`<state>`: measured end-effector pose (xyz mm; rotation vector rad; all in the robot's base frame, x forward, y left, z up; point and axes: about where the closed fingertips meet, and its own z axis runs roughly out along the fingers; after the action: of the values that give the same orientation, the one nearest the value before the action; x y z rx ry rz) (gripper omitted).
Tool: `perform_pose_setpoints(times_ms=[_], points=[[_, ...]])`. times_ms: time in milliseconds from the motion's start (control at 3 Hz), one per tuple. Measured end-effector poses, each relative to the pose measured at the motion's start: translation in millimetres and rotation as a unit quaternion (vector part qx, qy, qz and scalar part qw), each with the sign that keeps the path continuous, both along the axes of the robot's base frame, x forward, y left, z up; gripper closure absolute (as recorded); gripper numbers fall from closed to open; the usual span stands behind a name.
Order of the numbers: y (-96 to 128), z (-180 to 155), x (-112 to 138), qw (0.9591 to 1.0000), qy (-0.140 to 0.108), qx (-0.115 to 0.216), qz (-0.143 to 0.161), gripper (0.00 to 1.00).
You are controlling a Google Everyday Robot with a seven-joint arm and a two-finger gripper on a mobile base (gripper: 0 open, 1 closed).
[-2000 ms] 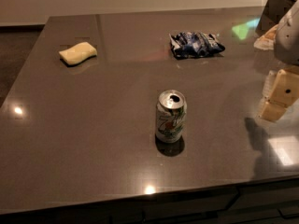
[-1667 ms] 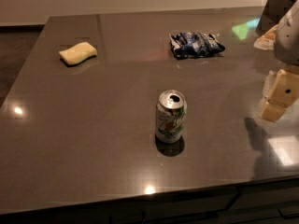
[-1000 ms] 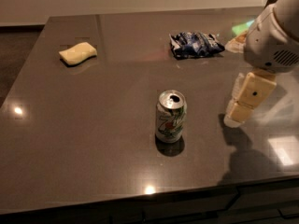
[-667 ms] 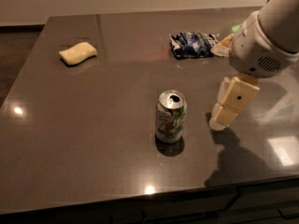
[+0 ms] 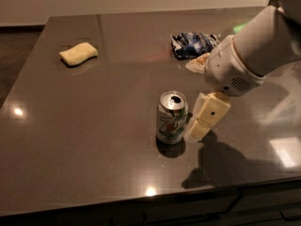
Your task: Knock 7up can over
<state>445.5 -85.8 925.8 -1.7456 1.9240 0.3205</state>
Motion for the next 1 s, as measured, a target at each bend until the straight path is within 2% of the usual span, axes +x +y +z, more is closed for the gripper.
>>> perform_pose_setpoints(times_ms=[667, 1000], points=[[30.1, -14.9, -4.7, 0.9985, 0.013, 0.035, 0.040, 0.00], [37.4, -21.2, -4.8, 0.9974, 0.022, 0.043, 0.053, 0.17]])
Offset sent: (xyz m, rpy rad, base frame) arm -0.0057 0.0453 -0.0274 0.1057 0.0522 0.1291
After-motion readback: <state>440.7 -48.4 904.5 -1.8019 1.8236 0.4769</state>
